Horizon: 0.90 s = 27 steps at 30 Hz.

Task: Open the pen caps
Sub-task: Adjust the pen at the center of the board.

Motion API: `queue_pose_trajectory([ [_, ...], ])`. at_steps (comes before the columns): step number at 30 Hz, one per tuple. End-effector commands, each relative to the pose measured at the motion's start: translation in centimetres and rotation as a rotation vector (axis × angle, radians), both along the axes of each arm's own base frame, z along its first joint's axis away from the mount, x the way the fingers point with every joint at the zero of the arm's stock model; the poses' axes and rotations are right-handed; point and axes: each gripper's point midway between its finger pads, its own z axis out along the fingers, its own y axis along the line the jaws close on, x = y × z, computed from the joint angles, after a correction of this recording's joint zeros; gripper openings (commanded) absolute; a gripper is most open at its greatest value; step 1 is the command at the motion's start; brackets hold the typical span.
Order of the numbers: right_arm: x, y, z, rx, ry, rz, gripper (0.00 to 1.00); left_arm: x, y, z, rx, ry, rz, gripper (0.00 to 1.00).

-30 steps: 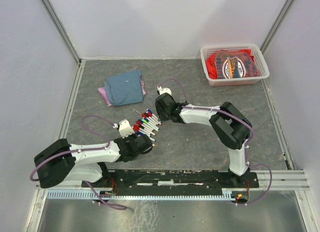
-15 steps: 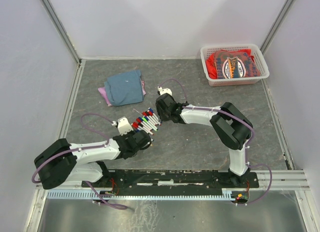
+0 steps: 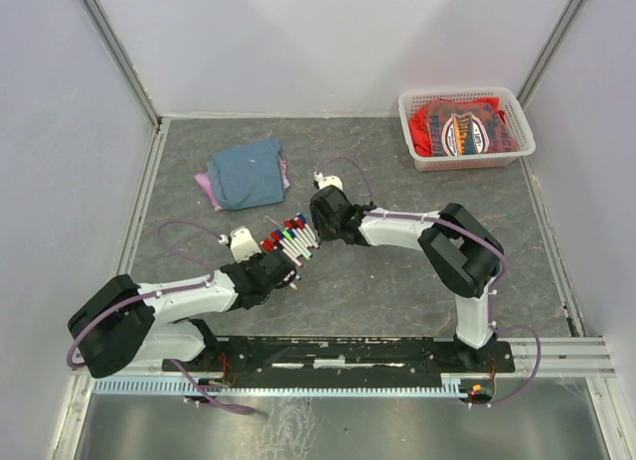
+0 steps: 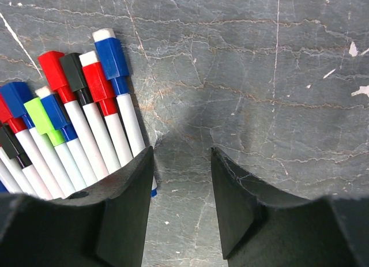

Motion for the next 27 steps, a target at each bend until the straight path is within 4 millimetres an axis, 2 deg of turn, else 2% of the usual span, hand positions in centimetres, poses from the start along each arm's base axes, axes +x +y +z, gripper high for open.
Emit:
queue_pose_trajectory([
  [1,-2.3,-1.1,-1.7,-0.039,0.081,0.01,0.52,1.5,-0.6,1.2,0.001,-0.036,-0.013,0.03],
  [21,-3.1,-1.3,-2.4,-0.046,0.096,0.009,0.52,3.8,-0.1,2.1,0.009,-0.058,0.0,0.03],
  [27,-3.4,-1.4,-2.7,-0.05,0.099,0.006,0.52,4.4,-0.2,1.8,0.017,-0.051,-0.005,0.03],
])
